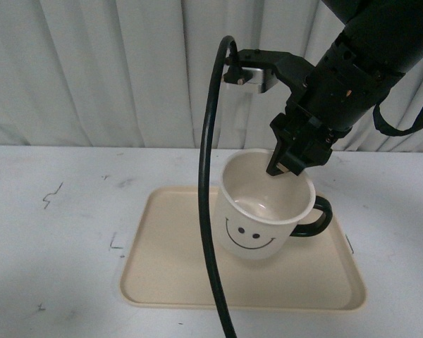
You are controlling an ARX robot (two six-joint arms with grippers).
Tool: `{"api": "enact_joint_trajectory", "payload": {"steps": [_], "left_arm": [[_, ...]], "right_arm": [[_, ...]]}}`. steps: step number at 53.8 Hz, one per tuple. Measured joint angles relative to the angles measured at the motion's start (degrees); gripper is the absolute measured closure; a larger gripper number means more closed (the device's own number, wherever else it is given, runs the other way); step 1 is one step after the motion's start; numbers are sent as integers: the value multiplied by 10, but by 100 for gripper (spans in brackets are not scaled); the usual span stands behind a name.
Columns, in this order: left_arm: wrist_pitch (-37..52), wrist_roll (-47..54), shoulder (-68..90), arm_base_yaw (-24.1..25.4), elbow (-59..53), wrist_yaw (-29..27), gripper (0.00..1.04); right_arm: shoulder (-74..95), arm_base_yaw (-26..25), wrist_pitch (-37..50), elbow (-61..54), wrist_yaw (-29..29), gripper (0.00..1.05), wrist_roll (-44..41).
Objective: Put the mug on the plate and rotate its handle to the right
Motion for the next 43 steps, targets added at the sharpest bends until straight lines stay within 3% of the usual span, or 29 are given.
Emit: {"api": "enact_joint_trajectory", "payload": {"steps": [8,14,43], "left_arm": [[0,0,0,0,0,0,7],[0,0,0,0,0,0,7],[0,0,0,0,0,0,7]], "right_arm": [[19,5,-14,14,5,102,-120],[38,10,-28,19,4,102,-157],[149,23,-81,125,24,102,-194]]}}
